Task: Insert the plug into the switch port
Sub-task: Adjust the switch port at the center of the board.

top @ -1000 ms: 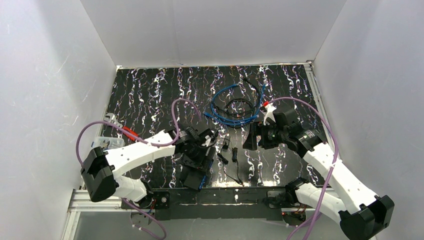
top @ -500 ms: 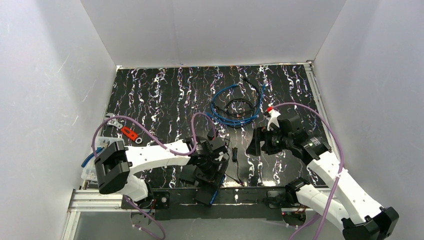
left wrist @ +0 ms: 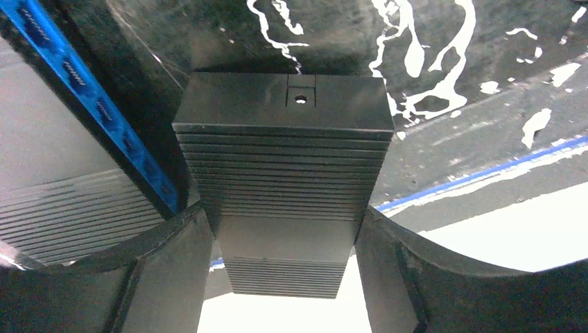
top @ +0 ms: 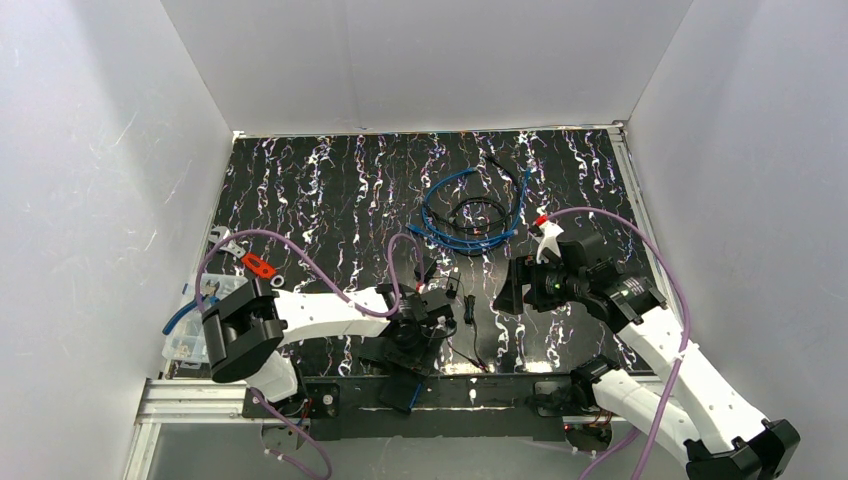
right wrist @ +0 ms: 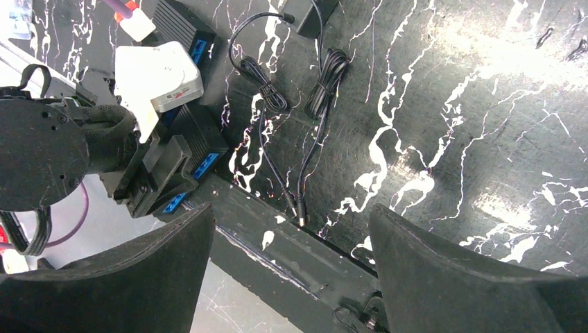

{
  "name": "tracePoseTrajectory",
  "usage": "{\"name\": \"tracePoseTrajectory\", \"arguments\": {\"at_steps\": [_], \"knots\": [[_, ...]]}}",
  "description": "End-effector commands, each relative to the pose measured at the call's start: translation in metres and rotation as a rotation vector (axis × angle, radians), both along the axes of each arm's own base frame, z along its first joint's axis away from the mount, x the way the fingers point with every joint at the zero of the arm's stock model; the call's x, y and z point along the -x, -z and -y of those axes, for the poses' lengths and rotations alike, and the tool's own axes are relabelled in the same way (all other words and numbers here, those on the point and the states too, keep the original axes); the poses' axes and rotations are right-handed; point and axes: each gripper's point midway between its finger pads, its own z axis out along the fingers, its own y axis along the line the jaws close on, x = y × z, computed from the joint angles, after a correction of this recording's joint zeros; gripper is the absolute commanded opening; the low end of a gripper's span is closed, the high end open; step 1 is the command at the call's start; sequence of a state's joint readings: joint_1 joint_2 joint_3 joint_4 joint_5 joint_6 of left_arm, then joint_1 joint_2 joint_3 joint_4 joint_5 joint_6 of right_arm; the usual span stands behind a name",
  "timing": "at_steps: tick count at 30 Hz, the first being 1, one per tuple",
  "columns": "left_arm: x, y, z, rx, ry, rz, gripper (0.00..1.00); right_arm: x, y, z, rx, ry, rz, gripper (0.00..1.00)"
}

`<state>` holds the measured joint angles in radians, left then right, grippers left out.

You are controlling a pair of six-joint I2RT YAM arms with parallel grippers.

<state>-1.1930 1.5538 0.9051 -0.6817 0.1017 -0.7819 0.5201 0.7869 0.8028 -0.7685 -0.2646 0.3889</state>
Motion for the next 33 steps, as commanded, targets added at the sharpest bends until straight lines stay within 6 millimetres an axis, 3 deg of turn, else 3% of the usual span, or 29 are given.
{"name": "tracePoseTrajectory", "arguments": {"at_steps": [1,4,18,33], "knots": [[-0.015,0.004,-0.019,-0.086,0.022,0.061,0.00,-0.002,-0.005,-0.006,-0.017,-0.017,0.002,0.87],[-0.019,0.010,-0.030,-0.113,0.012,0.051,0.00,-0.004,-0.003,-0.010,-0.027,-0.021,-0.008,0.87],[-0.071,0.012,-0.062,-0.198,0.011,0.075,0.00,-0.016,0.005,-0.021,-0.035,-0.024,-0.034,0.87],[-0.155,0.017,-0.076,-0.368,0.152,0.169,0.00,-0.027,0.012,-0.029,-0.020,-0.031,-0.063,0.87]]}}
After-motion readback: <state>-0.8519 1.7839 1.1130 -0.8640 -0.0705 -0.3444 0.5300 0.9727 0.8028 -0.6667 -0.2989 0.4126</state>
